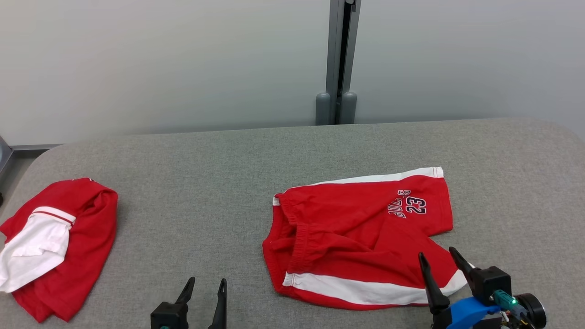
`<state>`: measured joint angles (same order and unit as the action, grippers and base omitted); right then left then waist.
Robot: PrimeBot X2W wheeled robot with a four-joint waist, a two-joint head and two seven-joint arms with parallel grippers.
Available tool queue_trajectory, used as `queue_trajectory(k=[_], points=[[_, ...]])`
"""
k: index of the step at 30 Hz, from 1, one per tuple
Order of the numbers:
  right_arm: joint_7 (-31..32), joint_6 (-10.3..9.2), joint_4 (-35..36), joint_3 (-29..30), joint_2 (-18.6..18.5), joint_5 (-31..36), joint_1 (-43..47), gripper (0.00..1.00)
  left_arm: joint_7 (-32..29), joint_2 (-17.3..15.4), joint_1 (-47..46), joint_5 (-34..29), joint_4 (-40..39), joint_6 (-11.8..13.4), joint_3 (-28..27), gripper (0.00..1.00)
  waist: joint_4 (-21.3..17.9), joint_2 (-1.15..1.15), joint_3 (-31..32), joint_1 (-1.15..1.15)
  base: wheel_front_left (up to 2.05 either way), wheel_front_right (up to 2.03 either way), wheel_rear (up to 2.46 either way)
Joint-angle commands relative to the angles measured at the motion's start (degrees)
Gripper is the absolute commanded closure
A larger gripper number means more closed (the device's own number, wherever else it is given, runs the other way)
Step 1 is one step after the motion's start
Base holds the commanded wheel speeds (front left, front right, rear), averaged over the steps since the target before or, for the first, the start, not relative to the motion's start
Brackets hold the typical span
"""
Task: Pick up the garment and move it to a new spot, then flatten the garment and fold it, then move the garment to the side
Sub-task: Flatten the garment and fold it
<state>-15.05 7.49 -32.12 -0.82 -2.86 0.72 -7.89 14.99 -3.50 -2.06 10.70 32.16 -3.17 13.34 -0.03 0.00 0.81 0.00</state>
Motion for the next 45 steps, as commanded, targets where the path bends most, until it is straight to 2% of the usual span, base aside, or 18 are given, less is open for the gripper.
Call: queue_trajectory(k=[1,12,17,25,35,45], points=[[-0.17,0.00,-0.40,0.38,-0.17,-0.83,0.44,0.00,0.29,-0.02,0.65,0.01,-0.18,-0.26,-0.62,0.00,0.08,0.00,0.06,0.00,0.00,0.00,0.00],[-0.18,0.00,-0.20,4.19,-0.12,-4.38,1.24,0.00,0.29,0.57,0.76,1.52,-1.04,0.93,-2.96,0.00,-0.39,0.00,-0.20,0.00,0.00,0.00,0.00],[-0.18,0.00,0.06,4.81,-0.14,-5.00,1.35,0.00,0.29,0.62,0.69,3.15,-2.56,0.47,-1.78,0.00,-0.59,0.00,-0.46,0.00,0.00,0.00,0.00],[-0.18,0.00,0.36,4.66,-0.16,-4.74,0.80,0.00,0.29,0.61,-0.33,6.94,-5.06,-3.86,5.63,0.00,-2.28,0.00,-1.45,0.00,0.00,0.00,0.00],[-0.18,0.00,0.88,7.32,-0.13,-2.83,0.05,0.00,0.29,0.51,-4.20,12.43,-0.51,-4.34,16.19,0.00,-6.14,0.00,-4.70,0.00,0.00,0.00,0.00],[-0.18,0.00,1.32,7.59,-0.14,-2.87,-0.28,0.00,0.29,-0.07,-6.19,12.22,1.60,-4.37,15.45,0.00,-7.26,0.00,-5.83,0.00,0.00,0.00,0.00]])
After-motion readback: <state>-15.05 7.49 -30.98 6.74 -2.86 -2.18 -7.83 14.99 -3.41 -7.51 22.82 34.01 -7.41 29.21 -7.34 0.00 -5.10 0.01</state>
